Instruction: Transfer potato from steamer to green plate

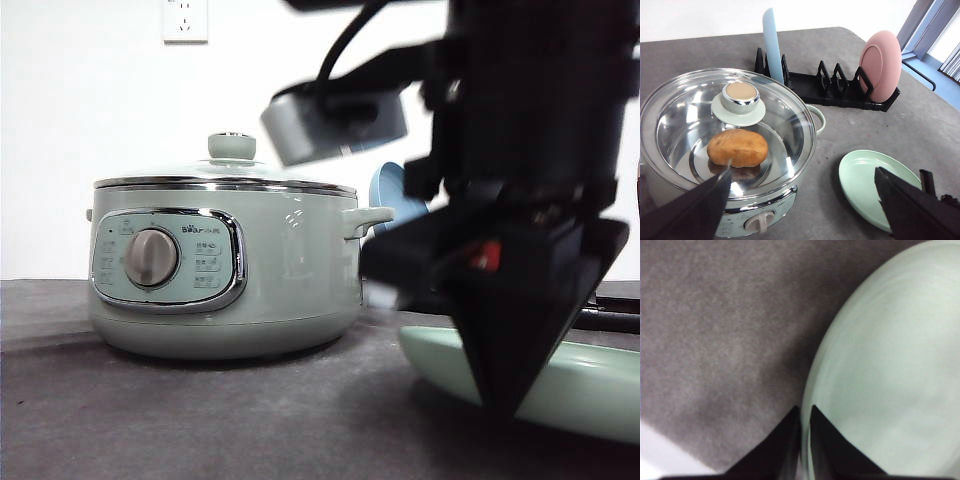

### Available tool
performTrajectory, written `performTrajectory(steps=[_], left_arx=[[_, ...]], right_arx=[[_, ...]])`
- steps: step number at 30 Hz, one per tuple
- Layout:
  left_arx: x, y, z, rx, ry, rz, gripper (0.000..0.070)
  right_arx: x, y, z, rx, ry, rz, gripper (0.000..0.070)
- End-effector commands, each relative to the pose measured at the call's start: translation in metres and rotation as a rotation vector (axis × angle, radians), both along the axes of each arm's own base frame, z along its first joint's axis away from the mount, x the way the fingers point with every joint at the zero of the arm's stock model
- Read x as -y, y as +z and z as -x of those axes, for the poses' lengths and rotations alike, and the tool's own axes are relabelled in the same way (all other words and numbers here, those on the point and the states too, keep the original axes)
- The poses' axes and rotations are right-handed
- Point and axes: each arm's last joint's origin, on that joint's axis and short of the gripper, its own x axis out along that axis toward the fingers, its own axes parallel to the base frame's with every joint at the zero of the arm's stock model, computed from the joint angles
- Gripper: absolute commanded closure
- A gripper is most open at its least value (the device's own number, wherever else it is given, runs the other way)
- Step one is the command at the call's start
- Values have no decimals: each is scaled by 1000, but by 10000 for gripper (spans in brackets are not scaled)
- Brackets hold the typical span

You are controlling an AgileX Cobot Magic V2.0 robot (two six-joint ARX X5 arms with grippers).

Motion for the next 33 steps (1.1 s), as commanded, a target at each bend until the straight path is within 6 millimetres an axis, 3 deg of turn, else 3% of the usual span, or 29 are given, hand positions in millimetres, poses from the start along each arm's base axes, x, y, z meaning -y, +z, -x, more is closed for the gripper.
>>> performTrajectory(steps=[1, 3, 4, 7, 9, 15, 18, 20, 26, 33], left_arx=[[1, 8, 1, 36, -19, -4, 105], [1, 7, 1, 33, -20, -7, 105], [1, 7, 1, 32, -20, -8, 105], [1, 7, 1, 31, -20, -8, 105], [1, 7, 1, 31, -20, -8, 105], [1, 7, 1, 31, -20, -7, 105], [1, 7, 1, 31, -20, -7, 105], [1, 7, 1, 31, -20, -7, 105], [1, 7, 1, 31, -20, -7, 105], [1, 7, 1, 32, -20, -7, 105]], right_arx=[[-8, -5, 3, -11, 13, -15, 694], [-9, -6, 3, -13, 12, -14, 676], [-9, -6, 3, -14, 12, -15, 626], [-9, -4, 3, -12, 11, -22, 385], [-8, 1, 2, -7, 7, -37, 315], [0, 37, -6, -76, -17, -217, 264], [11, 65, -15, -111, -33, -358, 167], [25, 85, -21, -105, -46, -455, 139], [81, 136, -29, 87, -75, -676, 139], [145, 171, -9, 261, -111, -849, 139]])
